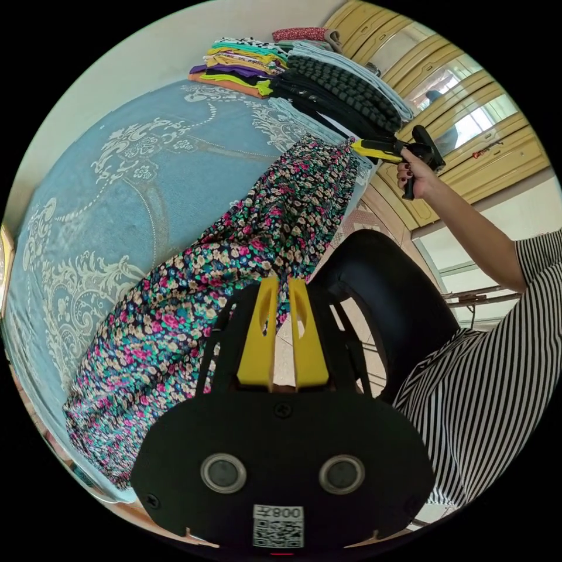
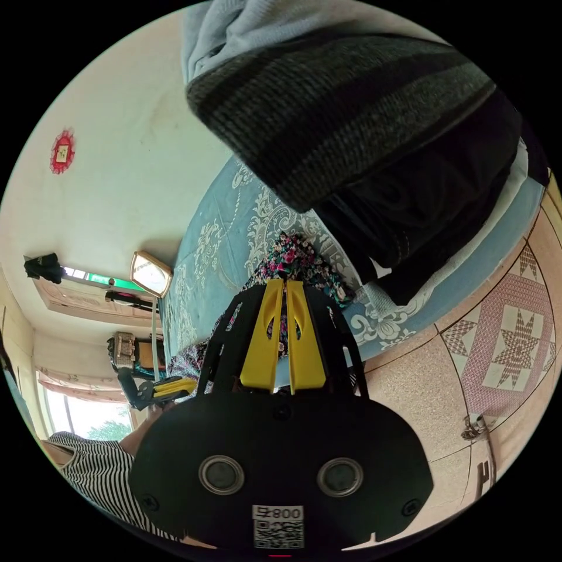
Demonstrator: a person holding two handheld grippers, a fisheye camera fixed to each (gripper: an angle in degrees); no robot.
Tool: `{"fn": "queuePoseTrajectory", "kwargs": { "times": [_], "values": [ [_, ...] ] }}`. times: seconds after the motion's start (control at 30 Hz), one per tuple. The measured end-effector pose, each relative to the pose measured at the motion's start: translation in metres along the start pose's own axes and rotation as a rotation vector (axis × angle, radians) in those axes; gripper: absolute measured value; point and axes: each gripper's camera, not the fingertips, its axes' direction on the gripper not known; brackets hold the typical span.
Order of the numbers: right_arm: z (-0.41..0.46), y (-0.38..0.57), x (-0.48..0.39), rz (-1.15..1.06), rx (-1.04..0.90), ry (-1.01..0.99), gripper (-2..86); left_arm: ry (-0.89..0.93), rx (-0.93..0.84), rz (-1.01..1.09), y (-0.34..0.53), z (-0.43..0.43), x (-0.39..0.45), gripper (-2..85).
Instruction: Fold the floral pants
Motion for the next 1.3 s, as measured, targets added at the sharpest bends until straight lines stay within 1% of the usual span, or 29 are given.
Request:
{"fn": "queuePoseTrajectory", "kwargs": {
  "times": [0.1, 0.17, 0.3, 0.43, 0.5, 0.63, 0.7, 0.87, 1.0, 1.1, 1.23, 1.3],
  "values": [
    [-0.005, 0.003, 0.022, 0.006, 0.006, -0.023, 0.4, -0.024, -0.018, -0.045, 0.007, 0.014, -0.001, 4.8],
    [-0.007, 0.004, 0.033, 0.005, 0.009, -0.043, 0.4, -0.091, -0.047, -0.06, 0.006, 0.027, -0.002, 5.7],
    [-0.014, 0.006, 0.056, 0.001, 0.015, -0.061, 0.5, -0.183, -0.086, -0.028, -0.005, 0.047, 0.0, 6.2],
    [-0.017, 0.009, 0.072, -0.009, 0.013, -0.062, 0.4, -0.203, -0.124, -0.004, -0.019, 0.068, -0.001, 4.2],
    [-0.019, 0.011, 0.084, -0.011, 0.012, -0.063, 0.4, -0.183, -0.158, -0.009, -0.023, 0.08, -0.005, 2.4],
    [-0.023, 0.016, 0.099, -0.009, 0.015, -0.082, 0.4, -0.131, -0.093, -0.012, -0.027, 0.08, -0.006, 0.7],
    [-0.03, 0.022, 0.106, -0.039, 0.021, -0.072, 0.4, -0.115, -0.1, 0.003, -0.028, 0.086, -0.004, 0.4],
    [-0.036, 0.043, 0.144, -0.001, 0.014, -0.056, 0.5, -0.069, -0.183, 0.019, -0.034, 0.122, -0.006, 0.3],
    [-0.028, 0.057, 0.179, 0.063, -0.018, -0.065, 0.5, -0.086, -0.225, 0.033, -0.041, 0.136, -0.006, 0.5],
    [-0.032, 0.066, 0.197, 0.1, 0.009, -0.068, 0.6, -0.07, -0.204, 0.023, -0.047, 0.133, -0.007, 0.9],
    [-0.04, 0.074, 0.213, 0.138, 0.055, -0.065, 1.7, 0.03, -0.087, 0.034, -0.07, 0.119, -0.007, 2.5],
    [-0.043, 0.08, 0.22, 0.14, 0.093, -0.107, 3.7, 0.087, -0.023, 0.049, -0.089, 0.114, -0.009, 3.4]
  ]
}}
